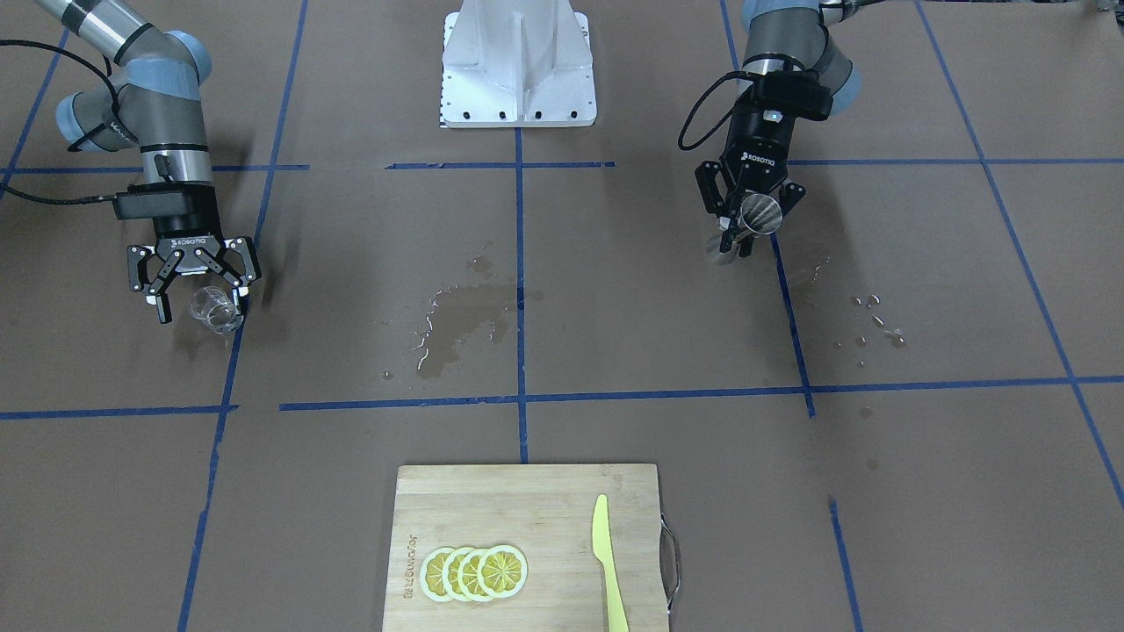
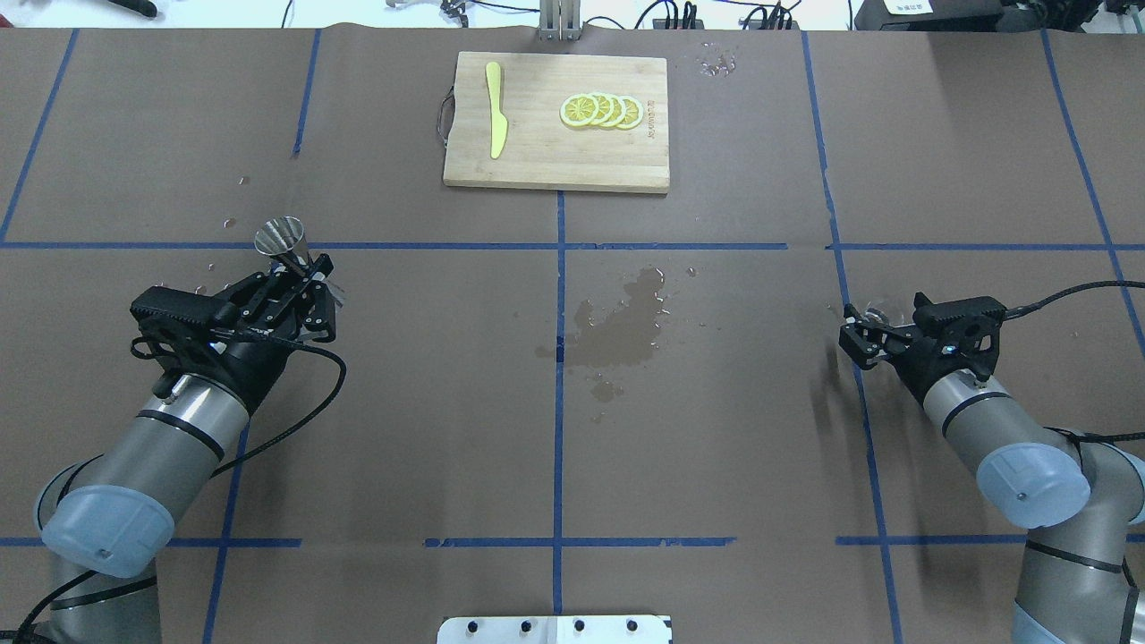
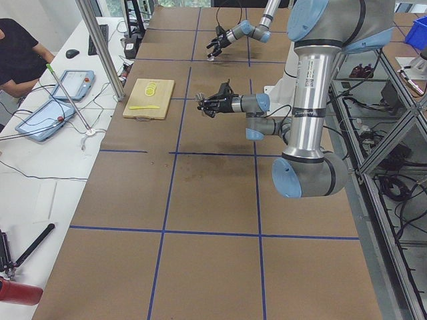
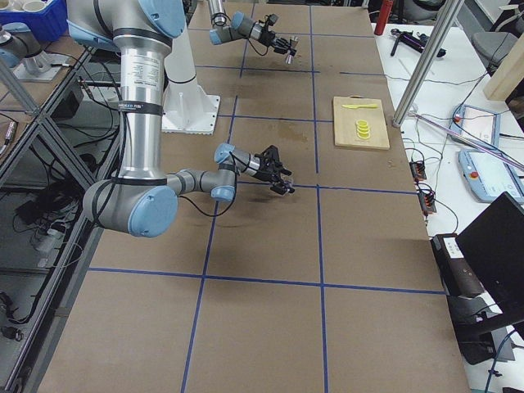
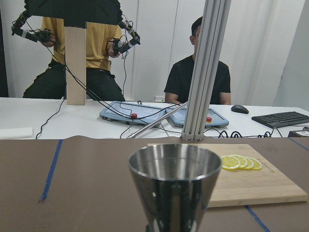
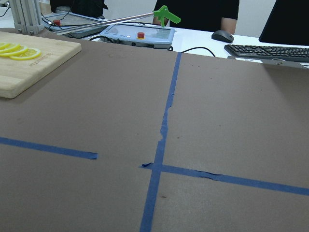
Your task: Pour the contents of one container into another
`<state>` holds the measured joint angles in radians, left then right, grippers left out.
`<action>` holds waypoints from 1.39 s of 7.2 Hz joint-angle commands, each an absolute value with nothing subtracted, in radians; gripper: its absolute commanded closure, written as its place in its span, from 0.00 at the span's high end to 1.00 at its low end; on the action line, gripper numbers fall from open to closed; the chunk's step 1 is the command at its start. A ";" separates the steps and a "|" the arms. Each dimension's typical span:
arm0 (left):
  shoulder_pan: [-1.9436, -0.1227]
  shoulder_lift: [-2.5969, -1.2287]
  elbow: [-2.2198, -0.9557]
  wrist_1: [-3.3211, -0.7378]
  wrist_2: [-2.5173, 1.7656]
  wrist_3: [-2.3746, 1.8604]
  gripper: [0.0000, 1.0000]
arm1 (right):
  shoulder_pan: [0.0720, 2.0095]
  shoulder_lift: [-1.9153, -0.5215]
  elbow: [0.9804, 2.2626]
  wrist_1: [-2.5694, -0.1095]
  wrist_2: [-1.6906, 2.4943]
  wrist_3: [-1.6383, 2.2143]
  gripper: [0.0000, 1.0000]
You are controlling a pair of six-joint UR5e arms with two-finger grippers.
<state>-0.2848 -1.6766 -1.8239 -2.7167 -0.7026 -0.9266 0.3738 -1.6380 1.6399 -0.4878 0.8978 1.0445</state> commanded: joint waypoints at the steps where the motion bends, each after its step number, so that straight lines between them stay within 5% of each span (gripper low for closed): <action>1: -0.285 -1.678 -1.824 -2.717 -0.703 -0.927 0.00 | 0.374 -1.611 1.618 -0.486 0.897 1.045 1.00; 10: -0.287 -1.684 -1.825 -2.717 -0.706 -0.927 0.00 | 0.344 -1.624 1.617 -0.485 0.899 1.054 1.00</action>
<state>-0.2868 -1.6833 -1.8254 -2.7160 -0.7056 -0.9263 0.3498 -1.6175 1.6164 -0.4853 0.8989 1.0536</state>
